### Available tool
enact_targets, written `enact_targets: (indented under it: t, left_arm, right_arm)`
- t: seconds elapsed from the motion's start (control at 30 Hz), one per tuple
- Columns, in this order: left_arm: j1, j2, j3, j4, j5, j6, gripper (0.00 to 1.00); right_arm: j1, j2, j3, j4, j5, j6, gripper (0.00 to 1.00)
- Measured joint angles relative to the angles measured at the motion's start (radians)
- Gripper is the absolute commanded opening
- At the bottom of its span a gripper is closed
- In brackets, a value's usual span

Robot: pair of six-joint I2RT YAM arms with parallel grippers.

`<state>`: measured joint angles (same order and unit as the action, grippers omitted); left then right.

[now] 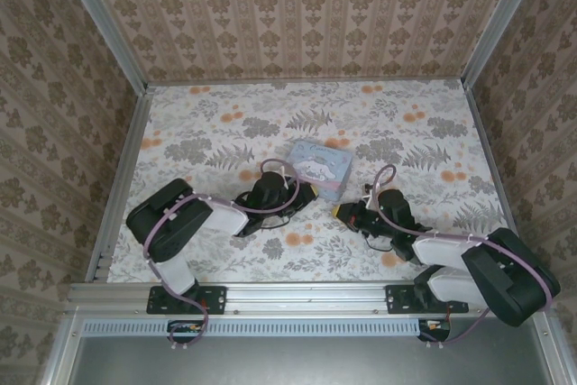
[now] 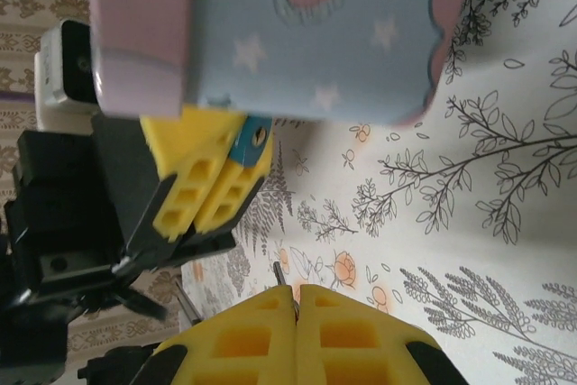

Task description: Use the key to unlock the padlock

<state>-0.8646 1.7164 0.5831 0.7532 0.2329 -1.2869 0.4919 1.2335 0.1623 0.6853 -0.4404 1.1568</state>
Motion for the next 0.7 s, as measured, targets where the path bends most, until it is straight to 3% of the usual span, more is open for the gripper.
enact_targets:
  t: [0.27,0.7]
  left_arm:
    - [0.002,-0.031,0.027,-0.134,0.03,0.062,0.0]
    - [0.004,-0.031,0.034,-0.122,0.112,0.05,0.0]
  right_arm:
    - [-0.034,0.082,0.06,0.021,-0.012,-0.027,0.0]
    - [-0.109,0.134,0.071,0.058,-0.084,-0.047,0.0]
